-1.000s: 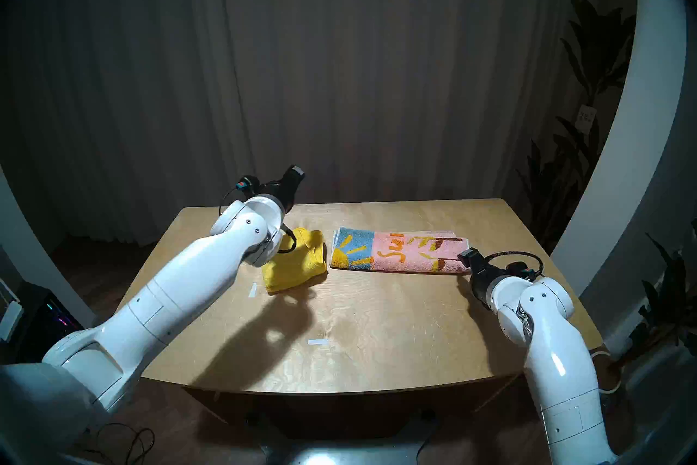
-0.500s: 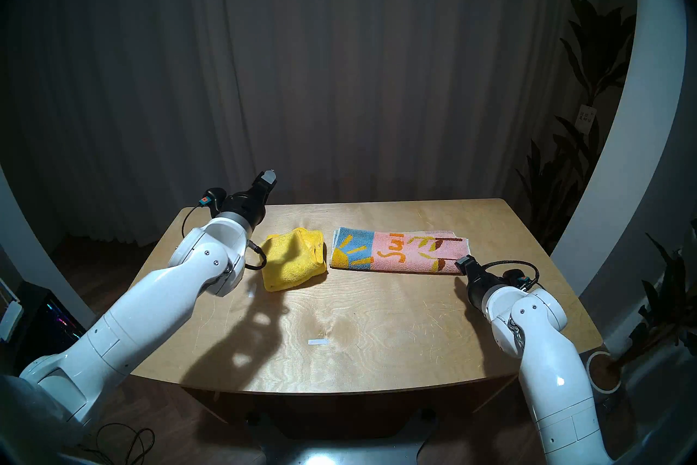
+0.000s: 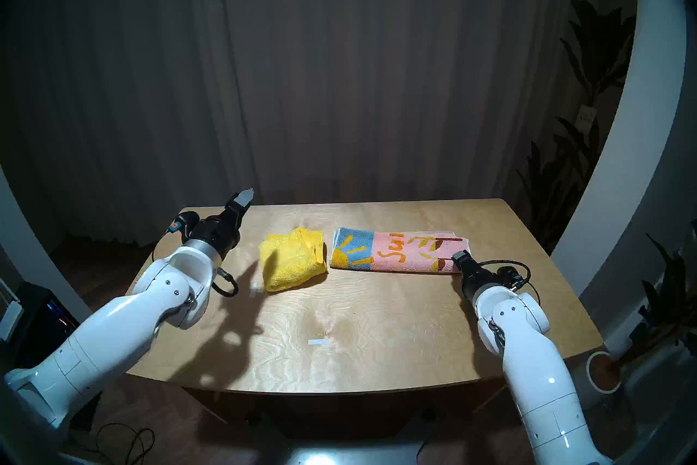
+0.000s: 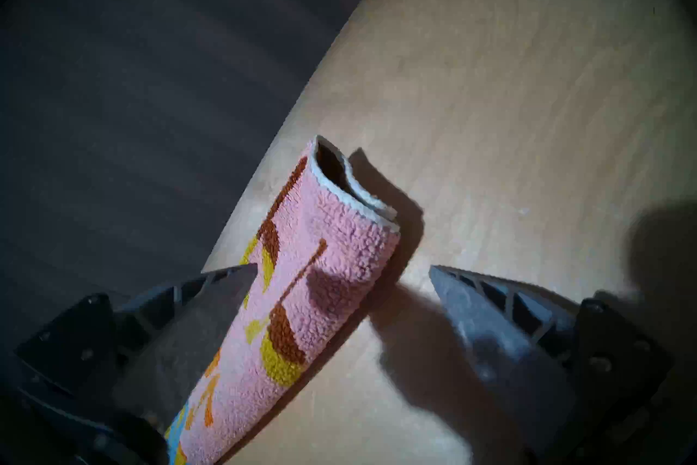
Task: Fold each towel twice and stack them on table
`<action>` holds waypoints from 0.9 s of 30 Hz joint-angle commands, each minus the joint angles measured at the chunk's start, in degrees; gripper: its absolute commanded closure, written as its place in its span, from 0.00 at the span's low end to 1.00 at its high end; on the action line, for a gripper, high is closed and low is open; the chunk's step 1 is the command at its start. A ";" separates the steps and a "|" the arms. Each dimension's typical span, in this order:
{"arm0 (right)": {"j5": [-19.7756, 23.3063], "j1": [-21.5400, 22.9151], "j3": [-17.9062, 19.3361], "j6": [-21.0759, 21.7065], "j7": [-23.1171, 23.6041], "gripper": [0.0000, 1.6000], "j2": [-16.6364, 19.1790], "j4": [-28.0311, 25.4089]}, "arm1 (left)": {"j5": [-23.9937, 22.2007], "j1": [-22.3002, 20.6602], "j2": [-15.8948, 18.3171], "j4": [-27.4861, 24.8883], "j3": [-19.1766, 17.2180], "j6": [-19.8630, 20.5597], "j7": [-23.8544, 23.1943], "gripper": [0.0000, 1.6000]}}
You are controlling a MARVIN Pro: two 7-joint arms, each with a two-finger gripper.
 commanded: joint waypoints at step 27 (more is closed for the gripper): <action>0.82 12.36 -5.44 5.30 -6.09 0.00 -1.74 12.02 | -10.01 12.19 8.27 -3.31 -7.72 -1.42 -12.35 0.00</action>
